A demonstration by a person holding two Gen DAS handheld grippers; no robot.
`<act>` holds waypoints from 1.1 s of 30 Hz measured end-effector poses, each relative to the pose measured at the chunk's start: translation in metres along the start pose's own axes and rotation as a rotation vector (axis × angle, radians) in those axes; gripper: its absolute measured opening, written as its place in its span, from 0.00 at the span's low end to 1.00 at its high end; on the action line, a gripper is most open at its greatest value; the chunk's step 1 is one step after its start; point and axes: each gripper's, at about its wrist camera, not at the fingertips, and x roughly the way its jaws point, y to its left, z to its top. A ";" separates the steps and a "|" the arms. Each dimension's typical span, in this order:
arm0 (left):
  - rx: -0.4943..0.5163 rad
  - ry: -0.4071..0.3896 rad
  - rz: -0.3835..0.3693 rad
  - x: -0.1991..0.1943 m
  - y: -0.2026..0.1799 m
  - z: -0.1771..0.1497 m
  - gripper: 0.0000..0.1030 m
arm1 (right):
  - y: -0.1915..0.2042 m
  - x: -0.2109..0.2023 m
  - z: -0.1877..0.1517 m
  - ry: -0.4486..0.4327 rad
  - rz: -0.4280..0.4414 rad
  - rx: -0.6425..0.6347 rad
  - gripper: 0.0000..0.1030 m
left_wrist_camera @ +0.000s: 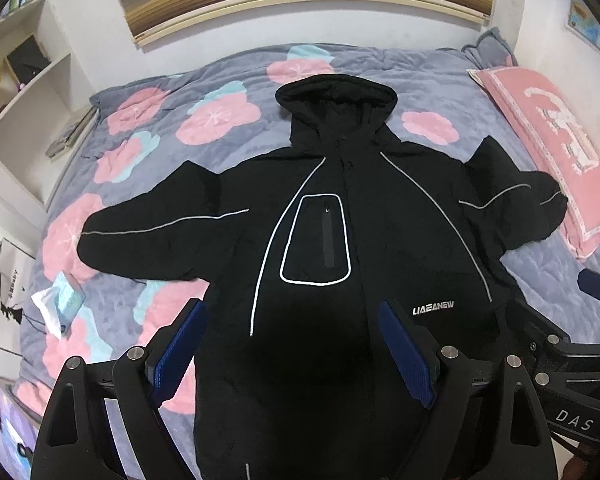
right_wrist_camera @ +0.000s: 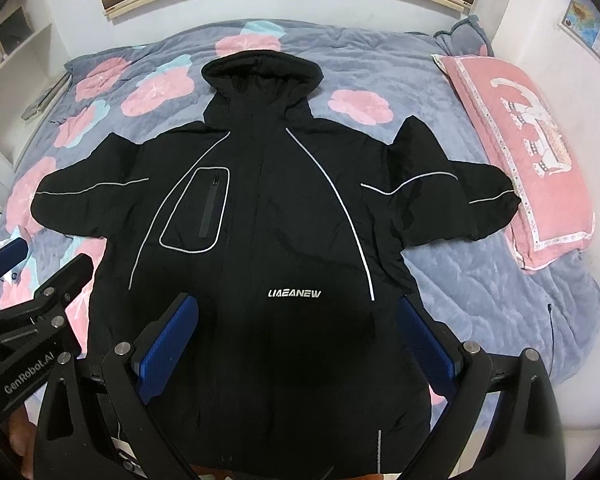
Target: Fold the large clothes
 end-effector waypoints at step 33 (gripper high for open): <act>-0.062 -0.004 -0.011 0.002 0.016 0.003 0.85 | 0.016 0.012 0.007 0.033 0.016 -0.044 0.97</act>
